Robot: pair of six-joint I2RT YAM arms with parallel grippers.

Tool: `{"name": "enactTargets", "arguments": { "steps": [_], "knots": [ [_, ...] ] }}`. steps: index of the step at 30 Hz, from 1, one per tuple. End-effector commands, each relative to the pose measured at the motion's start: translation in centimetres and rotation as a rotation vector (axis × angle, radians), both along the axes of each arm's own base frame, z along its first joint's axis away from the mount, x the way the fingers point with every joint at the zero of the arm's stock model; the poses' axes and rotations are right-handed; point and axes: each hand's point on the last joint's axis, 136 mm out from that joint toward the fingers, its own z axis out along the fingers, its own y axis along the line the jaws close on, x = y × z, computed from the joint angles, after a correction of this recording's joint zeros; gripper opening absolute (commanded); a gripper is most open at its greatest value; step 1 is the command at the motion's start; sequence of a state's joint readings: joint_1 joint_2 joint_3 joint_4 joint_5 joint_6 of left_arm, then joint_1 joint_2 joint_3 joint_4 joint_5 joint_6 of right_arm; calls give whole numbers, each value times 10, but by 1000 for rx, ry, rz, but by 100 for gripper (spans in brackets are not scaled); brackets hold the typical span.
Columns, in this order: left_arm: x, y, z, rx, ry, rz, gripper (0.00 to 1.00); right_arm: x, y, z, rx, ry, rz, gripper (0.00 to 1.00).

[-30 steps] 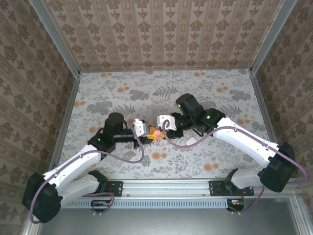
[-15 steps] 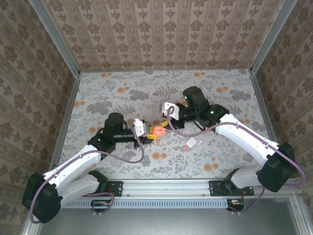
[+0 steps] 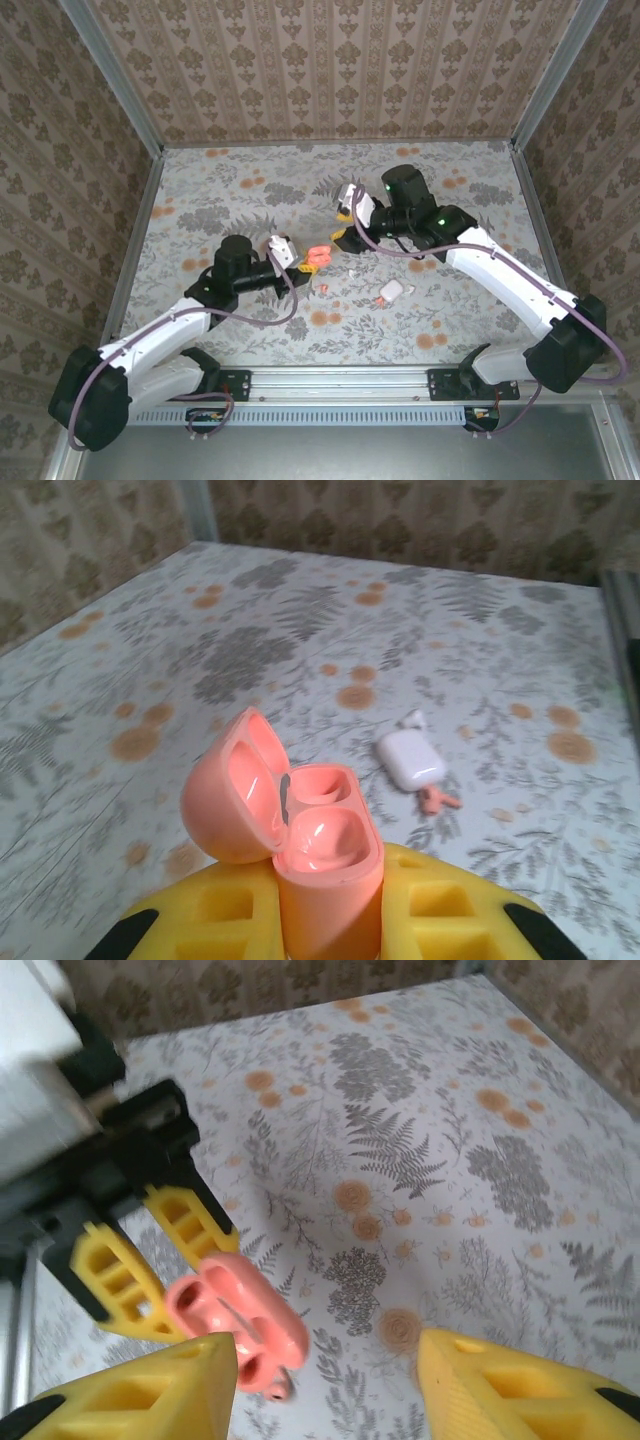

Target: Insert the wireless bluetooth earbuds into the charging case

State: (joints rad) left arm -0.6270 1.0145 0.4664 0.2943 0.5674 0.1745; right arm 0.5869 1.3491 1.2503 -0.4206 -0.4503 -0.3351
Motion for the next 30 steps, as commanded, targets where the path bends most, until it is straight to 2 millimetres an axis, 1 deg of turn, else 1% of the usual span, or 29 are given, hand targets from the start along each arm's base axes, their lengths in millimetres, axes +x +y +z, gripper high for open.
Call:
{"name": "enactTargets", "arguments": {
  "steps": [1, 4, 6, 8, 11, 14, 16, 19, 21, 22, 23, 25, 27, 30],
  "knots": [
    [25, 12, -7, -19, 42, 166, 11, 11, -17, 0, 45, 228, -268, 52],
    [41, 23, -16, -7, 68, 286, 12, 13, -27, -18, 64, 432, -458, 53],
    [52, 34, -22, 9, 92, 376, 12, 12, -30, -35, 60, 590, -571, 53],
    [62, 46, -26, 12, 114, 468, 12, 6, -30, -52, 43, 755, -678, 52],
    [70, 60, -28, -1, 134, 553, 11, -4, -22, -75, 24, 914, -778, 50],
    [76, 73, -29, -12, 146, 613, 11, -7, -13, -88, 24, 980, -840, 51],
    [81, 86, -34, -15, 188, 665, 11, -8, -12, -98, -3, 1017, -902, 52],
    [84, 99, -37, -27, 226, 707, 11, -16, -7, -119, -43, 1091, -982, 55],
    [83, 102, -38, -29, 228, 720, 11, -22, -5, -136, -69, 1146, -1040, 55],
    [87, 113, -38, -32, 234, 759, 11, -24, -2, -144, -77, 1171, -1060, 55],
    [88, 118, -39, -35, 241, 774, 11, -26, 2, -150, -75, 1194, -1075, 55],
    [87, 122, -40, -38, 249, 787, 11, -28, 10, -163, -61, 1240, -1100, 54],
    [87, 127, -40, -35, 247, 798, 11, -26, 19, -175, -37, 1273, -1110, 53],
    [88, 135, -39, -27, 240, 820, 11, -24, 27, -193, -55, 1298, -1126, 52]
  ]
}}
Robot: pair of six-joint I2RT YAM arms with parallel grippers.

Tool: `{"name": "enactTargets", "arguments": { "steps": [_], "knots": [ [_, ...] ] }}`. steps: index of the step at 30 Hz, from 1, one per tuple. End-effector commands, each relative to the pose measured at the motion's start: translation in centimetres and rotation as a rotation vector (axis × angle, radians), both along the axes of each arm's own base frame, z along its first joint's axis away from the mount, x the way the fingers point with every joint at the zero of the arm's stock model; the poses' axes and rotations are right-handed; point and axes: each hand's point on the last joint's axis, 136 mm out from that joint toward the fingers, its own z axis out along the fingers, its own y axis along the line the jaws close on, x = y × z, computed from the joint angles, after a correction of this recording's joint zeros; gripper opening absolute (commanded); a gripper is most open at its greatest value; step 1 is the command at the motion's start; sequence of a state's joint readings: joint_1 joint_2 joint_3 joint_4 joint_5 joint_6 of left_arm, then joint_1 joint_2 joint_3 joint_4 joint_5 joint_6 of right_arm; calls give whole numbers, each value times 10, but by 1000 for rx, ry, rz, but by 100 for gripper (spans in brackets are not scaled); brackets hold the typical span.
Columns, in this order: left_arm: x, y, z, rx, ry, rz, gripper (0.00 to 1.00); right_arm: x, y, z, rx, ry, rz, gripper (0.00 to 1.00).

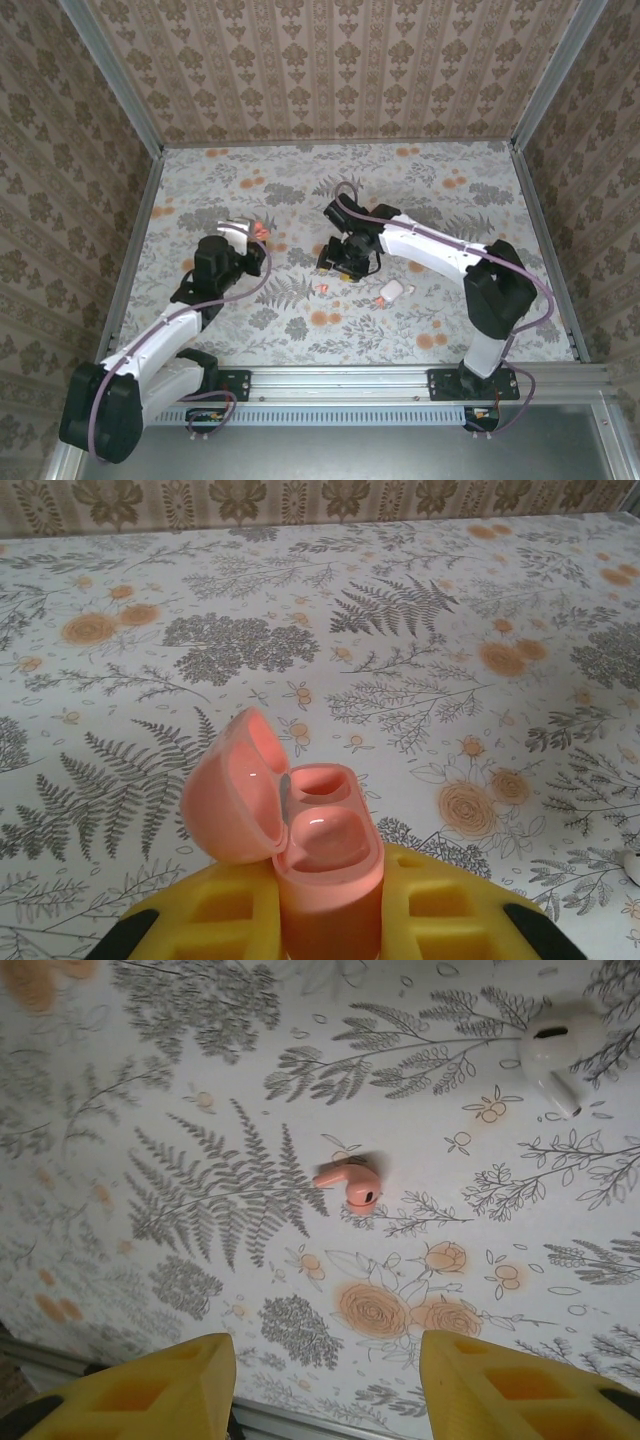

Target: Insert the wireless bluetooth earbuds into the charging case

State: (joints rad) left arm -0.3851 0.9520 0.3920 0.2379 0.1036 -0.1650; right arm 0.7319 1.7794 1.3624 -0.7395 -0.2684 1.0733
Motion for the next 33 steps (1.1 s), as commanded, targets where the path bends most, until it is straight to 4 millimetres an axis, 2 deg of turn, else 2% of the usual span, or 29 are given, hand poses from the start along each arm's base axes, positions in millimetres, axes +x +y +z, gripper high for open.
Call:
{"name": "enactTargets", "arguments": {
  "steps": [1, 8, 16, 20, 28, 33],
  "knots": [
    [-1, 11, -3, 0, 17, 39, 11, 2, 11, -24, 4, 70, -64, 52],
    [0, 21, -6, -1, 26, 59, 11, 9, 23, -58, -28, 113, -4, 52],
    [-4, 28, -9, -2, 36, 76, 11, 16, 27, -80, -42, 108, 11, 48],
    [-4, 29, -8, -2, 38, 82, 12, 18, 33, -83, -19, 100, 17, 45],
    [-4, 30, -7, -3, 40, 85, 12, 27, 52, -76, 47, 77, 33, 42],
    [-4, 31, -9, 1, 43, 87, 12, 26, 62, -72, 64, 70, 66, 42]
  ]
}}
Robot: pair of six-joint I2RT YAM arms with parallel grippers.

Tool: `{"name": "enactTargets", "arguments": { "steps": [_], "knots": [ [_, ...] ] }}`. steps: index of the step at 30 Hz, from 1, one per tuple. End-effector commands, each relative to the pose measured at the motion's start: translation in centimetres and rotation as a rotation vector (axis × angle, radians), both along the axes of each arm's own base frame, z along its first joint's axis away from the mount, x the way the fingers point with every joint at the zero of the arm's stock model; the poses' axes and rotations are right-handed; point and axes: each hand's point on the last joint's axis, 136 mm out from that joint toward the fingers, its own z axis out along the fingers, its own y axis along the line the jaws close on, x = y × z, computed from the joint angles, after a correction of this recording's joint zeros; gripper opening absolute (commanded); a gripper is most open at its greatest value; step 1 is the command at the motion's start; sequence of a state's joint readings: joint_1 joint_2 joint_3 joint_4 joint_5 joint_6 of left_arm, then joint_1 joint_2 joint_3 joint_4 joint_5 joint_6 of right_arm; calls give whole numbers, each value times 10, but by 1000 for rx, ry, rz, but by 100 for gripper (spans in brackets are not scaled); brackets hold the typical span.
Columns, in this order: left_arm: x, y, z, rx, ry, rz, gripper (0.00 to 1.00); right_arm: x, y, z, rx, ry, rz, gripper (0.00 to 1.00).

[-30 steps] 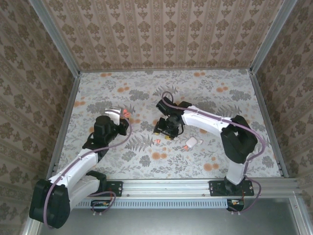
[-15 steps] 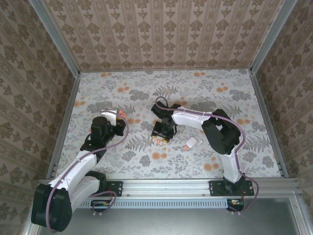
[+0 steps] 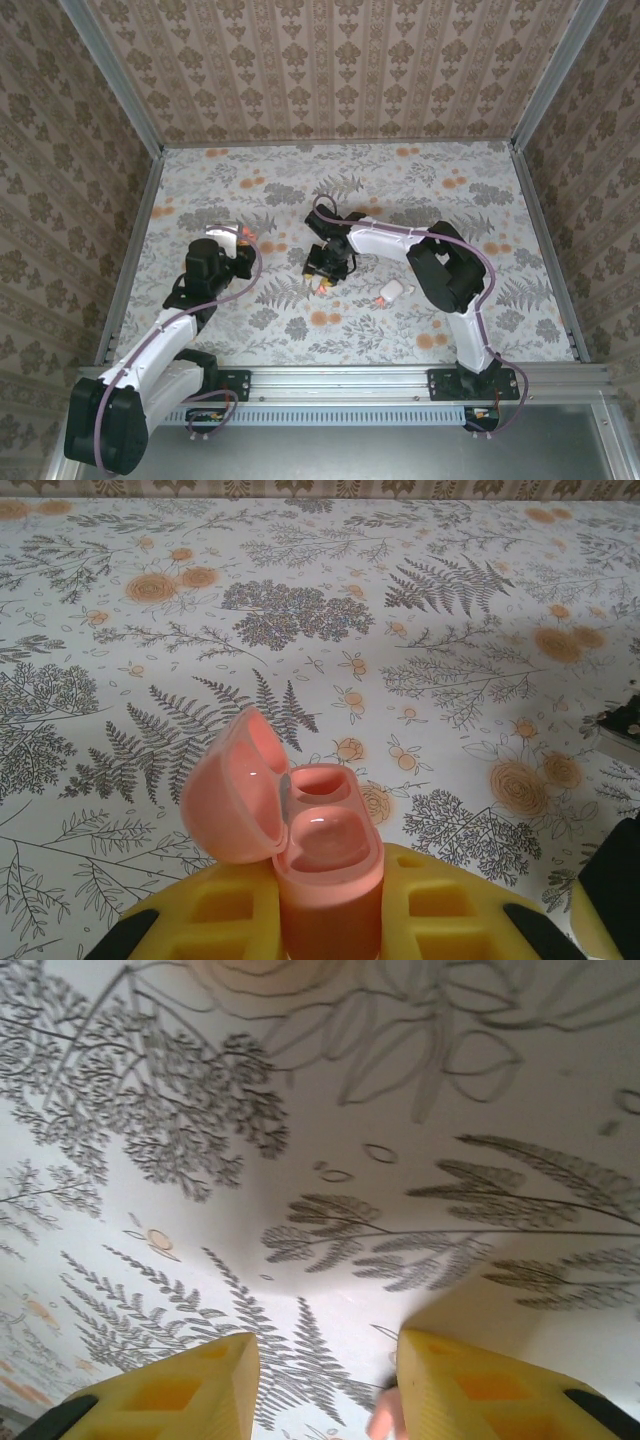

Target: Insert the wireless bluetooth earbuds into the charging case

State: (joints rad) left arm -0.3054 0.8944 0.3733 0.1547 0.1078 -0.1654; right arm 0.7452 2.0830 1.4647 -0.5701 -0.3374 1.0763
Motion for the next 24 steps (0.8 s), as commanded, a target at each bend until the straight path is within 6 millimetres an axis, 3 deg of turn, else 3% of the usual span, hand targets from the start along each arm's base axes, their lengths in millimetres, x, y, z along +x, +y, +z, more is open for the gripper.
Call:
{"name": "enactTargets", "arguments": {
  "steps": [1, 6, 13, 18, 24],
  "knots": [
    [-1, 3, 1, -12, -1, 11, 12, -2, 17, 5, 42, 1, 39, 42],
    [-2, 3, 2, -12, -2, 7, 12, -3, 16, 22, 29, -20, 52, 43],
    [-3, 2, 5, -16, -9, -2, 11, -13, -25, 53, -115, -41, -24, 44],
    [-3, 0, 6, -15, -10, -12, 11, -30, -51, 53, -271, 0, 17, 44],
    [-3, -1, 6, -17, -8, -21, 11, -33, -40, 45, -281, 18, 40, 43]
  ]
}}
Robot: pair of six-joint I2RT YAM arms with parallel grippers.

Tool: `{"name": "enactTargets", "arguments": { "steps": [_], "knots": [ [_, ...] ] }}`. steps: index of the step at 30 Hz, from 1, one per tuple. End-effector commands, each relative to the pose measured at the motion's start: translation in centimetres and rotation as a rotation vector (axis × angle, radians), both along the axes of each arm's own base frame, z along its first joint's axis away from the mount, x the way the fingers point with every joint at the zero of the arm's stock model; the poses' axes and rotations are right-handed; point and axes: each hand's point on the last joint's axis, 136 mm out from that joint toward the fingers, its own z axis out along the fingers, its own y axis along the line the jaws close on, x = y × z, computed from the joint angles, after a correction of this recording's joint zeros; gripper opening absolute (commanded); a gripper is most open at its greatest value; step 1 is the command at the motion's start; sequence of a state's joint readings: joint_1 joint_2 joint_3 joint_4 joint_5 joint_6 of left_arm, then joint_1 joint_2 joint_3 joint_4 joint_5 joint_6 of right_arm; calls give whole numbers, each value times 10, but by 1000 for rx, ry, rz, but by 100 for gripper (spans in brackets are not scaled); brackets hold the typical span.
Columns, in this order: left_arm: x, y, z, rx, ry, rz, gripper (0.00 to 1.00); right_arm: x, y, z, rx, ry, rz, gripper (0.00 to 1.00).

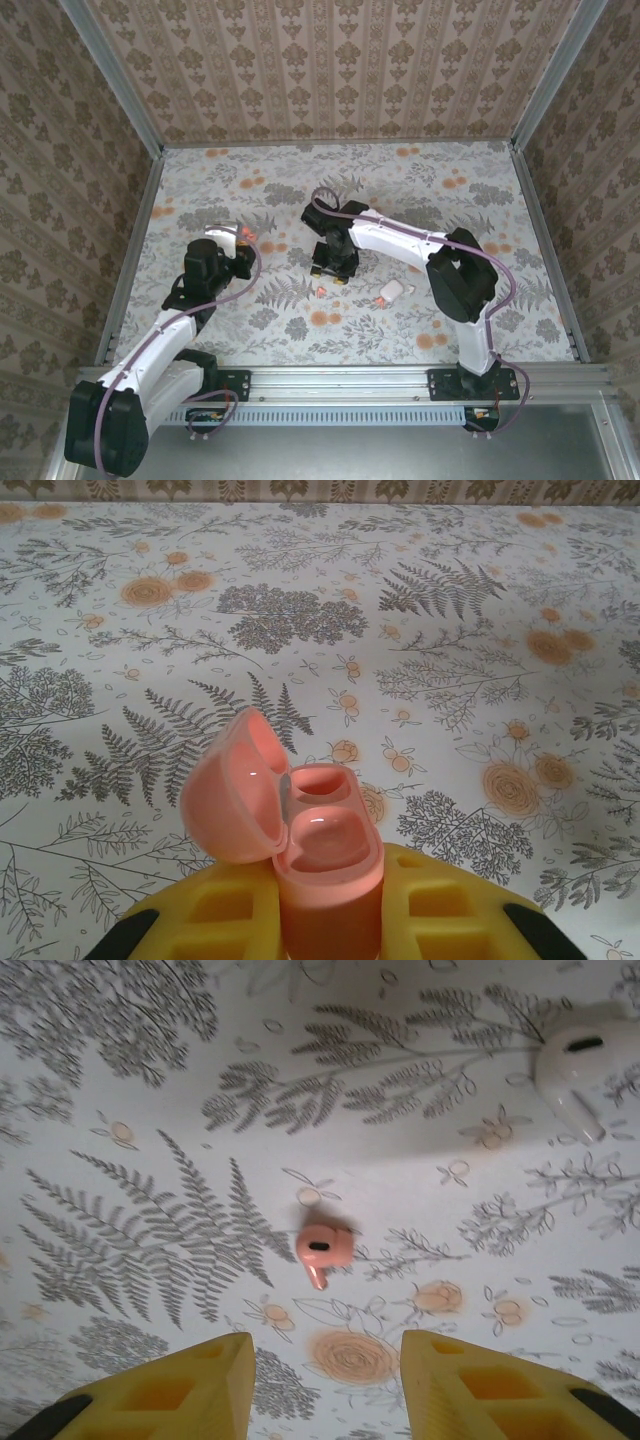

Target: Insert the wireless bluetooth earbuds into the charging case

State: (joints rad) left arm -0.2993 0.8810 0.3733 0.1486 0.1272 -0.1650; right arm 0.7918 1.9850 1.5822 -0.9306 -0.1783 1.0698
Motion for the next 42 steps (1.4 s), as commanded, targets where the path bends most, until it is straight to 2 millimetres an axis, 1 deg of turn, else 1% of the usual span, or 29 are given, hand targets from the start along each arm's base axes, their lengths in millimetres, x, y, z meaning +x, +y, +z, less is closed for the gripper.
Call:
{"name": "enactTargets", "arguments": {
  "steps": [1, 7, 14, 24, 34, 42],
  "knots": [
    [-2, 0, 3, -7, -4, -8, 11, -7, -3, -7, -67, 33, 24, 43],
    [-2, 1, 3, -4, -3, -7, 11, -7, 8, -22, -57, 66, 54, 42],
    [-2, 2, 4, -3, -5, -4, 11, -5, 15, -34, -49, 82, 68, 42],
    [-2, 1, 2, -5, 3, -6, 11, -8, 18, -52, -49, 112, 80, 42],
    [-1, 0, 0, -6, 15, -10, 11, -7, 19, -59, -53, 112, 95, 35],
    [-1, -1, -1, -12, 22, -13, 10, -3, 19, -58, -54, 92, 115, 30]
  ]
}}
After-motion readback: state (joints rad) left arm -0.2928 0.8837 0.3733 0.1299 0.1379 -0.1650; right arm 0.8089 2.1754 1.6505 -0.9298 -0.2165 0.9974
